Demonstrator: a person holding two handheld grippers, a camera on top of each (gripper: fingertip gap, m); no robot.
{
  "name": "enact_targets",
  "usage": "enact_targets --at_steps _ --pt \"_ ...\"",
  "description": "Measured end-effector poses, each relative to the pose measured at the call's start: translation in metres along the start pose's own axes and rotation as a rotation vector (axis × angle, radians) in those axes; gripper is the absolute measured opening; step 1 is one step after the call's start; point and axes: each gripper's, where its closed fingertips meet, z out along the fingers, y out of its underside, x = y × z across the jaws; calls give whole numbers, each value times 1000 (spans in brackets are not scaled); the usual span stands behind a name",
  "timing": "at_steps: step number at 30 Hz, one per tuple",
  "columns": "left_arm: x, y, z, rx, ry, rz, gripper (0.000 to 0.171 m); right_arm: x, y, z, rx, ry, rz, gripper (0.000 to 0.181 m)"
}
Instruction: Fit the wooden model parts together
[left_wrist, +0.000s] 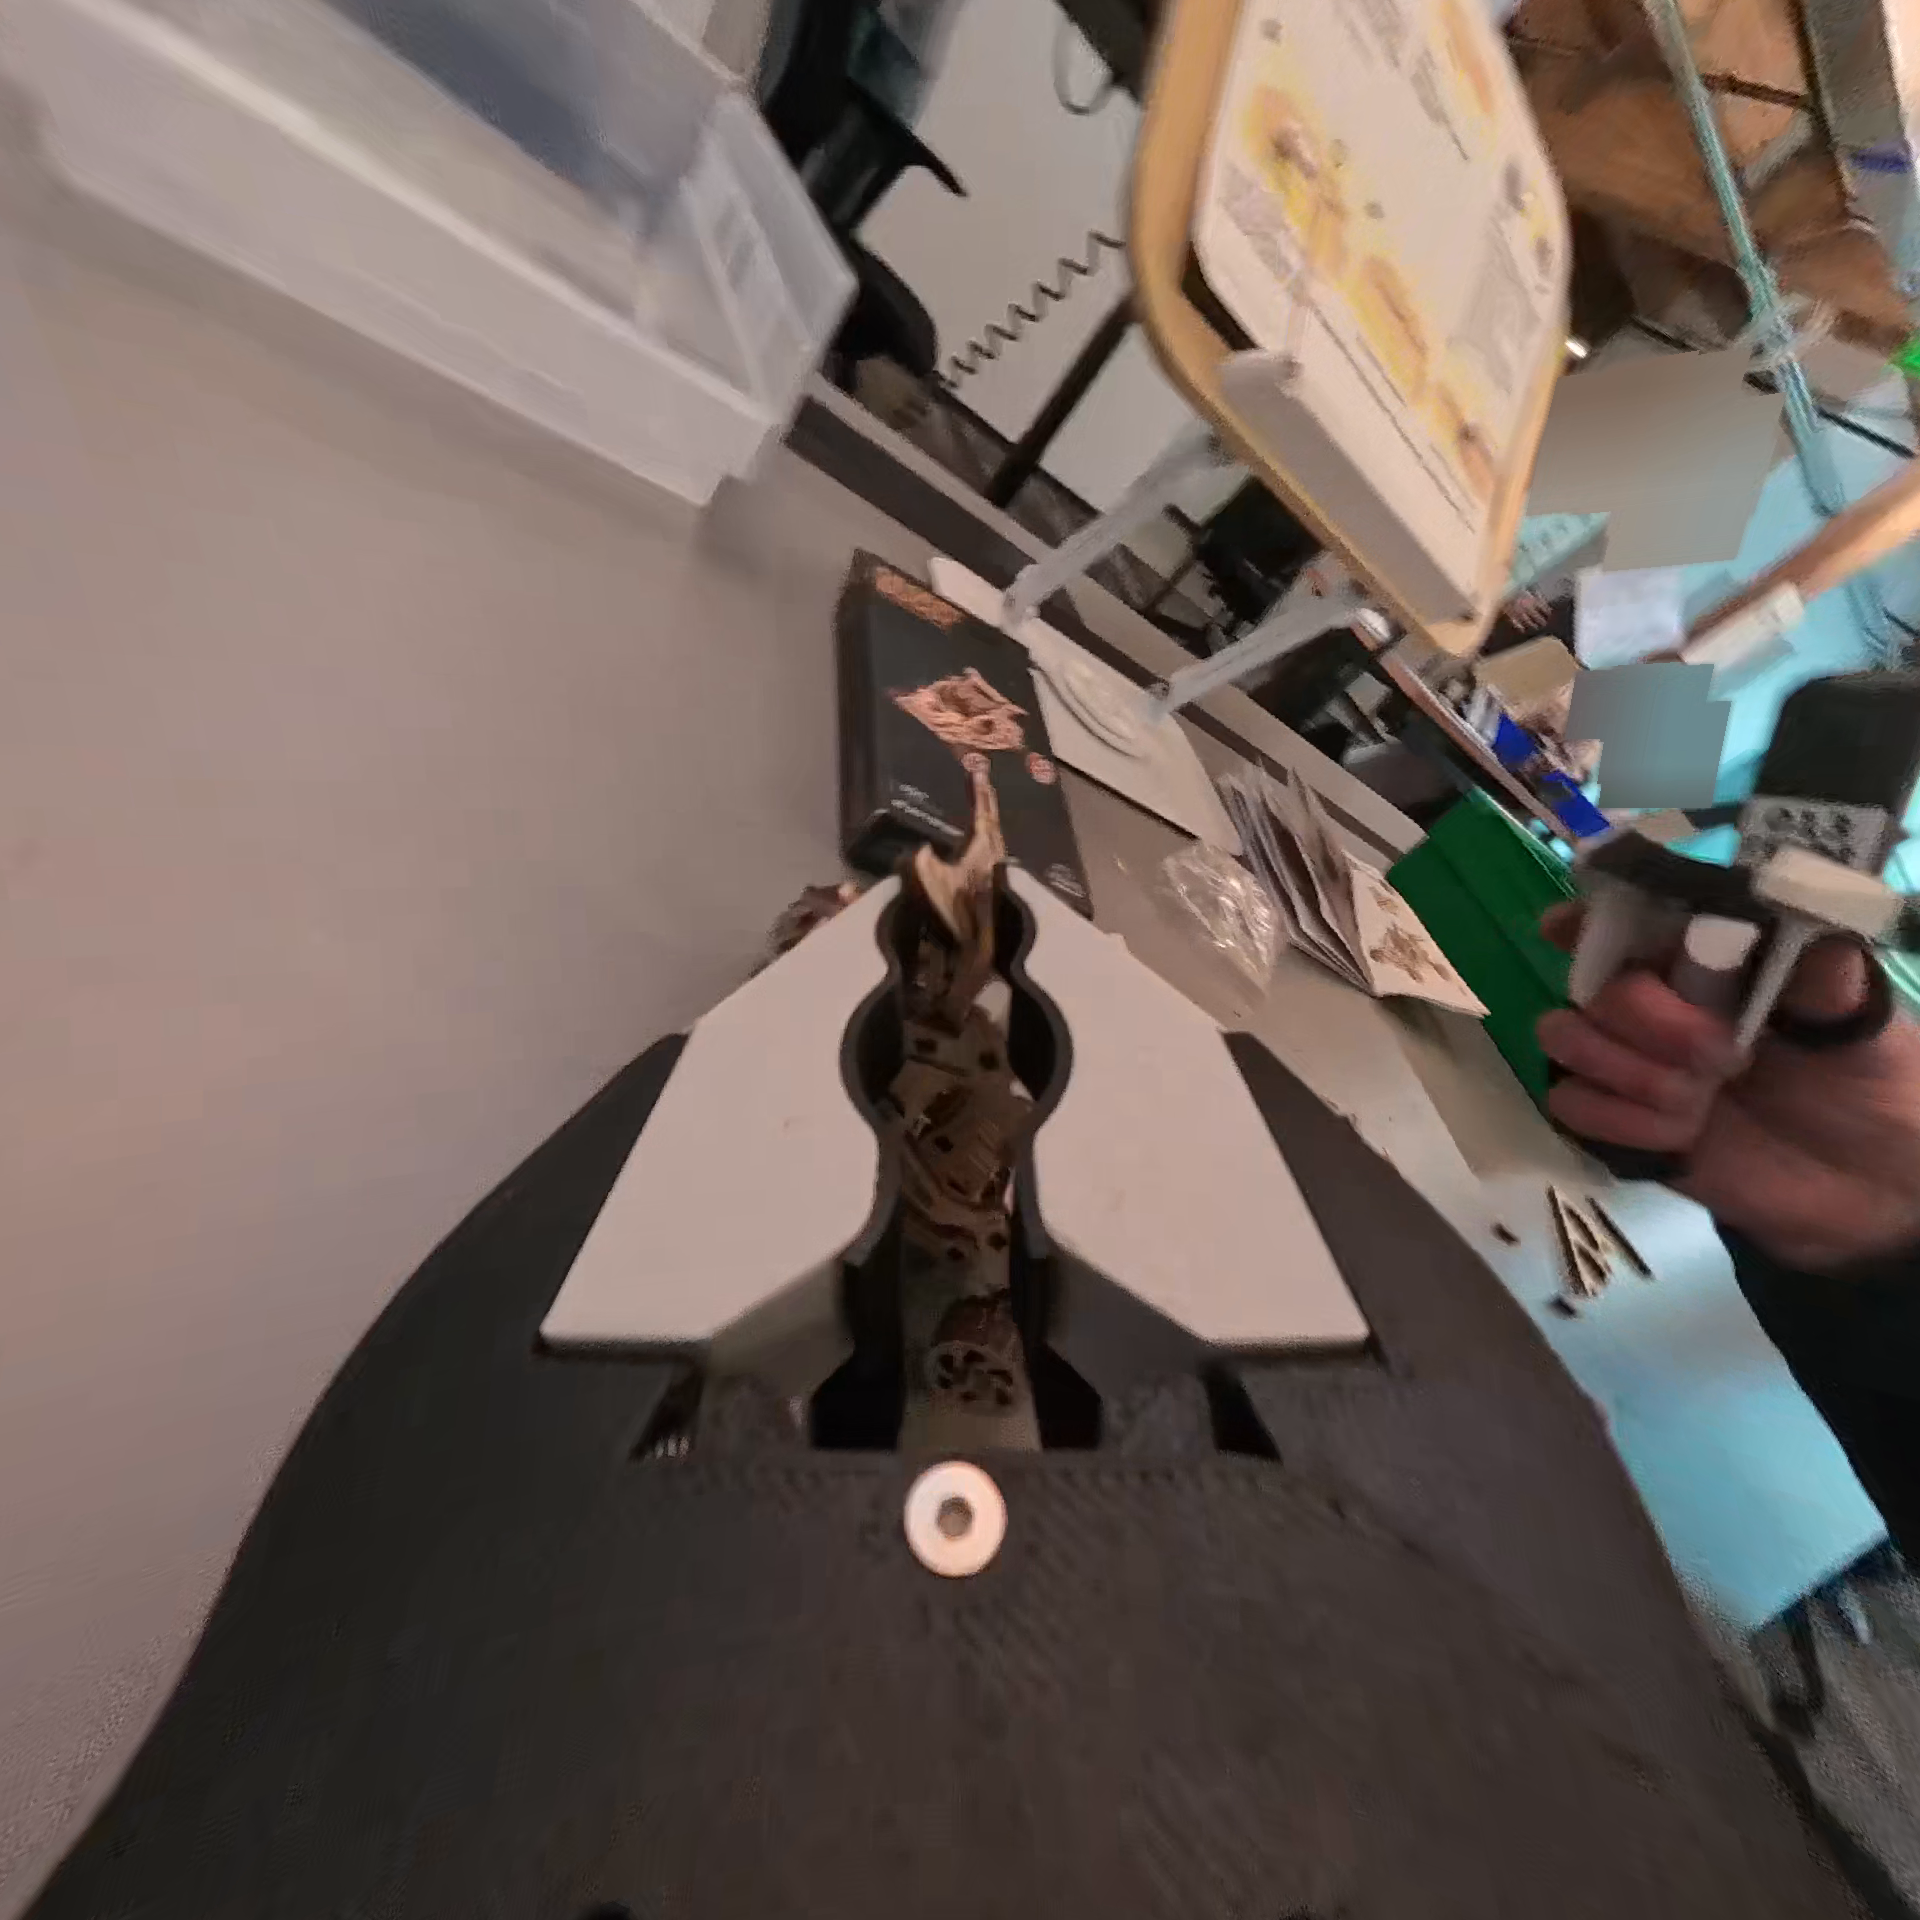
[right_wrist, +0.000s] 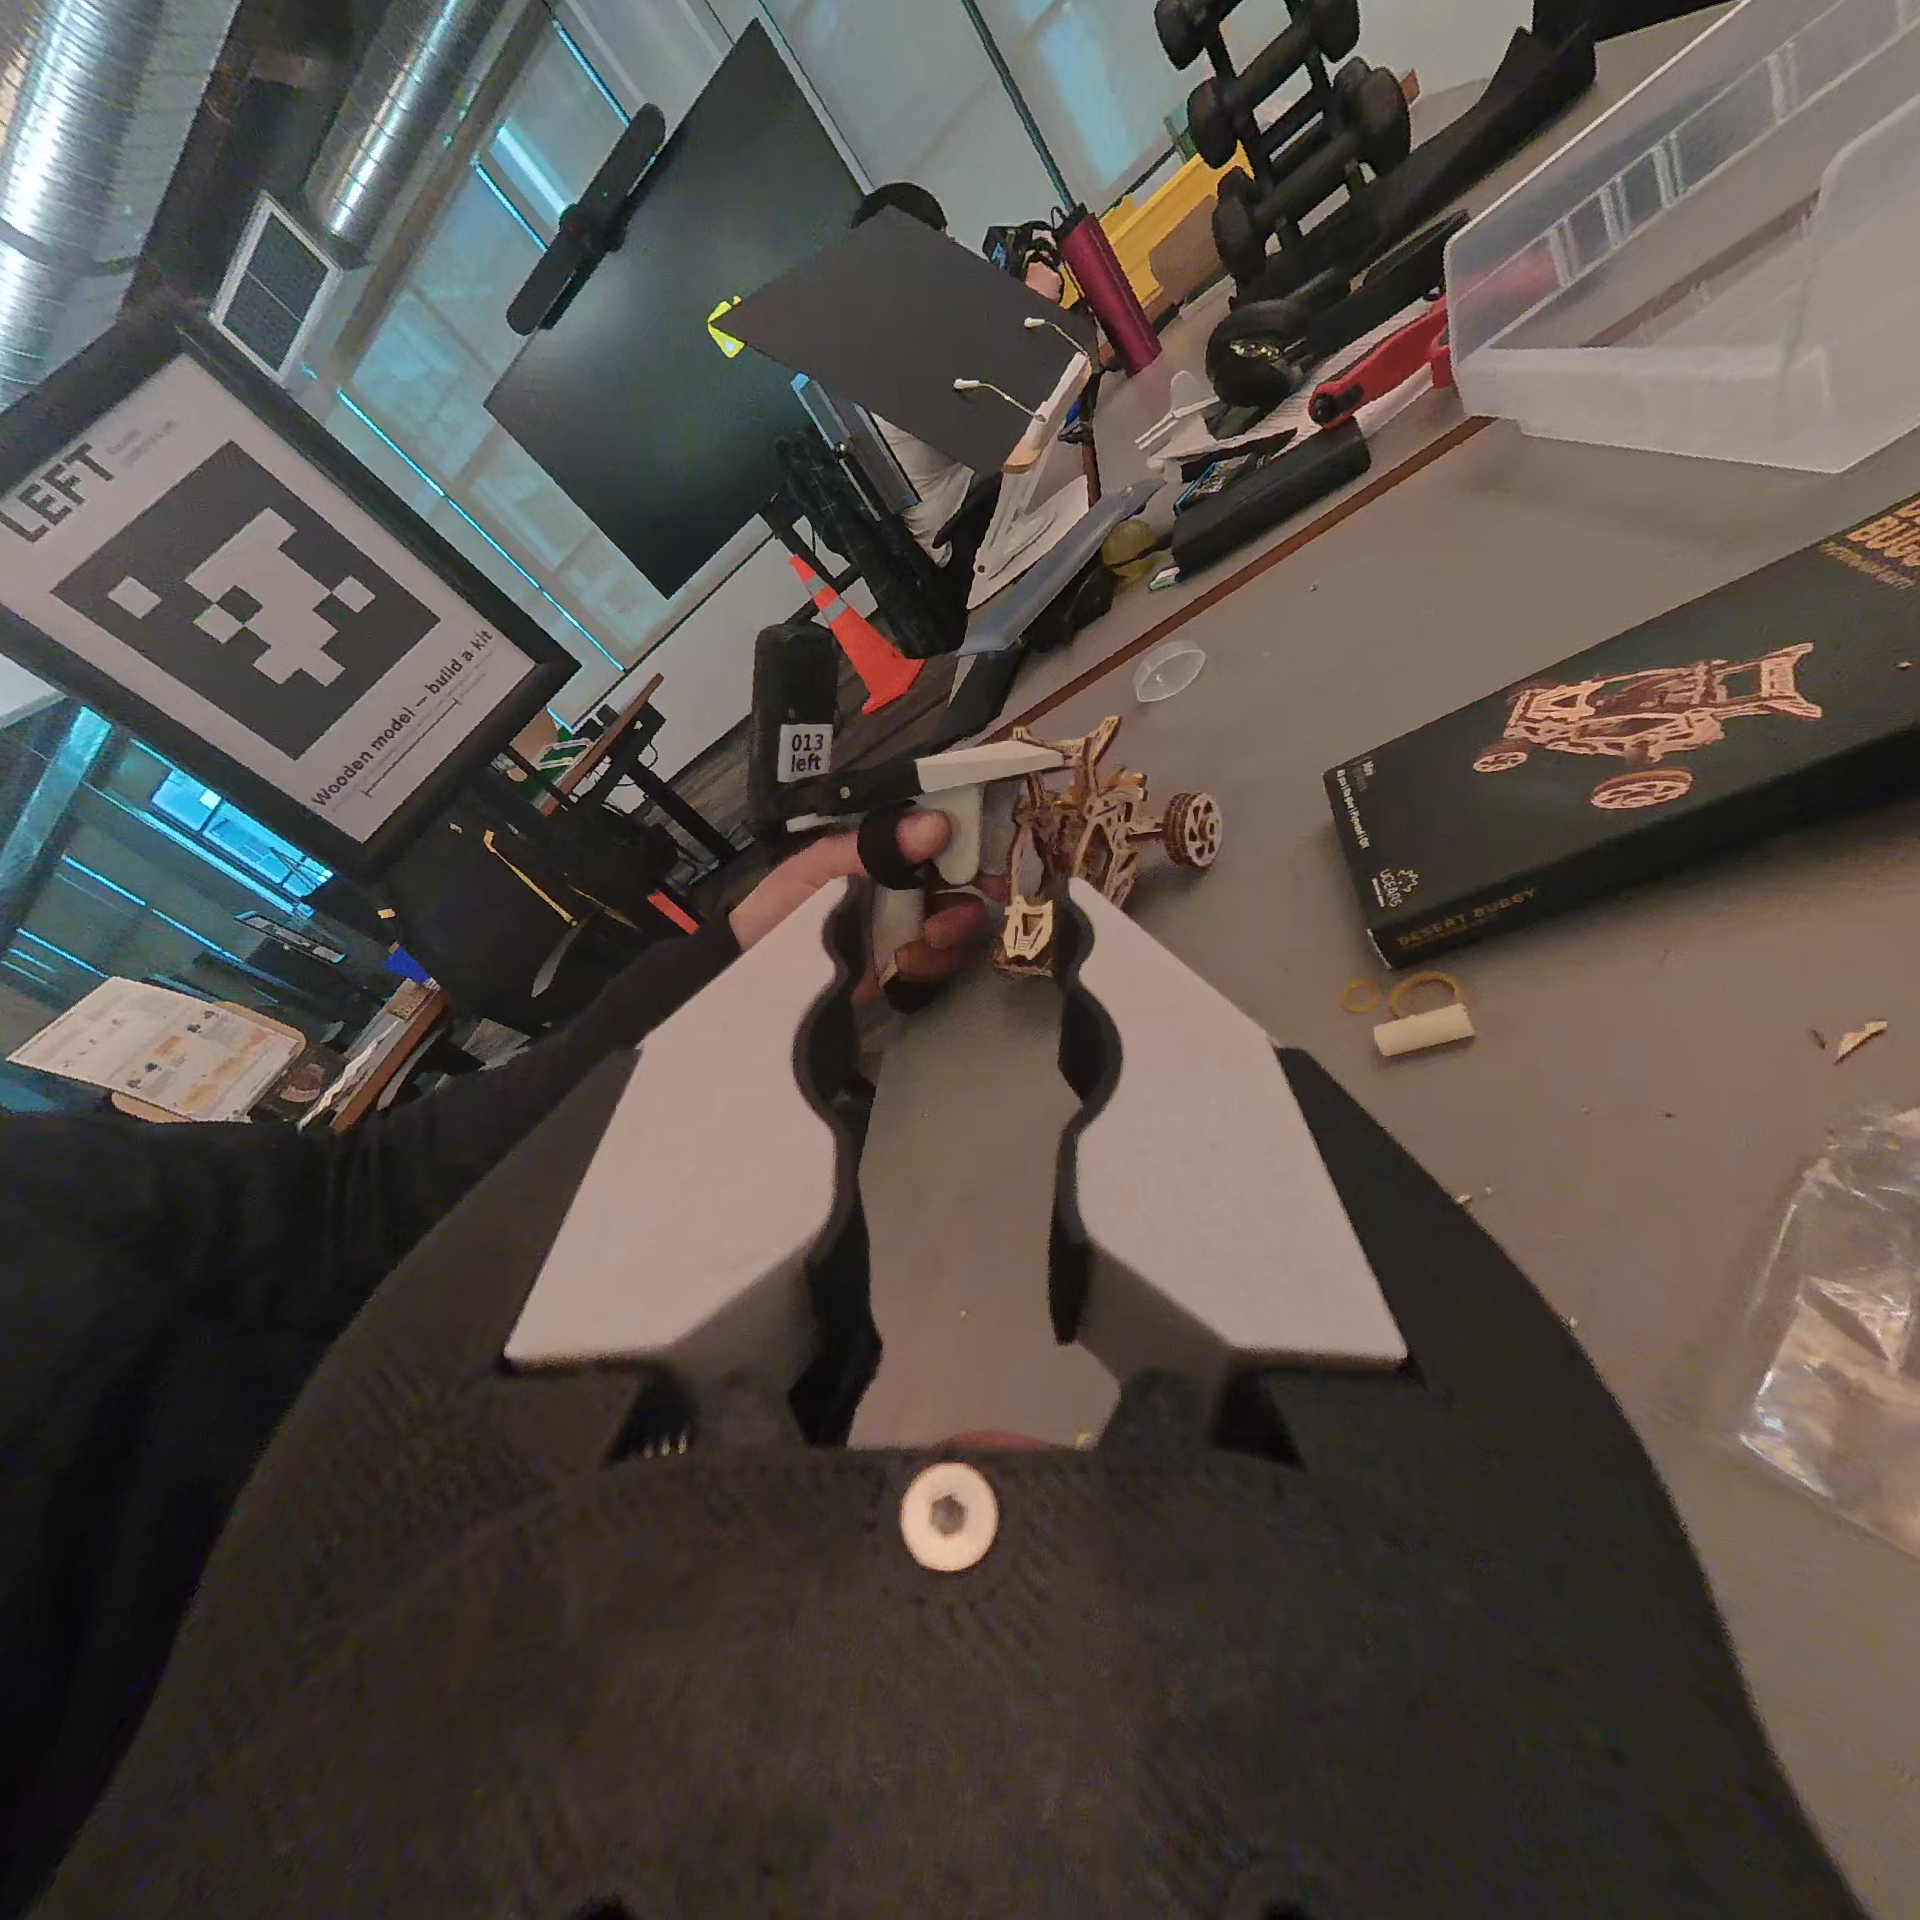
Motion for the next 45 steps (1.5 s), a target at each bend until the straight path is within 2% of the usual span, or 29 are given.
enact_targets --at_steps 1,3,5,7,8,10,14,17,19,20,22,23,25,30,34,37,40,43,45 --pt "-8 0 -3 6 -39 -23 17 1 1 0 -5 5 -4 34" --pt "-17 3 -11 -30 -81 -69 43 2 5 1 -26 12 -14 36" --pt "-15 -12 -24 24 -70 -40 50 2 6 -1 -34 23 -35 36" --pt "-23 -20 -35 -7 -127 53 46 2 5 -2 -35 32 -53 36" --pt "-22 -22 -37 -43 -131 124 39 1 6 -3 -38 37 -63 36" --pt "-15 -31 -36 -88 -108 208 38 2 9 -5 -60 50 -87 36" --pt "-7 -23 -17 -322 -64 426 38 -2 13 -6 -93 58 -125 37" --pt "-18 -17 -1 -446 -89 586 38 -3 14 -7 -96 65 -147 35" --pt "-18 0 3 -580 -36 605 40 -2 15 -8 -96 79 -158 34" --pt "-25 4 3 -628 -53 610 41 -1 16 -8 -101 85 -163 34" --pt "-28 5 2 -660 -54 602 17 -1 18 -9 -107 97 -172 34" --pt "-27 8 0 -672 -50 586 16 -1 19 -9 -112 100 -177 34" --pt "-26 10 -1 -661 -71 528 15 0 22 -9 -134 119 -192 34" --pt "-32 5 -14 -548 -284 341 14 1 21 2 -174 155 -257 40" --pt "-13 6 -27 -487 -244 260 26 9 38 33 -300 219 -368 51" --pt "-7 0 -39 -437 -214 277 33 10 63 65 -417 229 -452 54" --pt "-1 6 -47 -441 -167 309 37 12 83 93 -513 217 -510 51" --pt "-2 10 -46 -424 -168 439 36 22 83 119 -513 233 -518 44" --pt "2 12 -41 -396 -130 468 32 26 82 136 -520 224 -517 41"
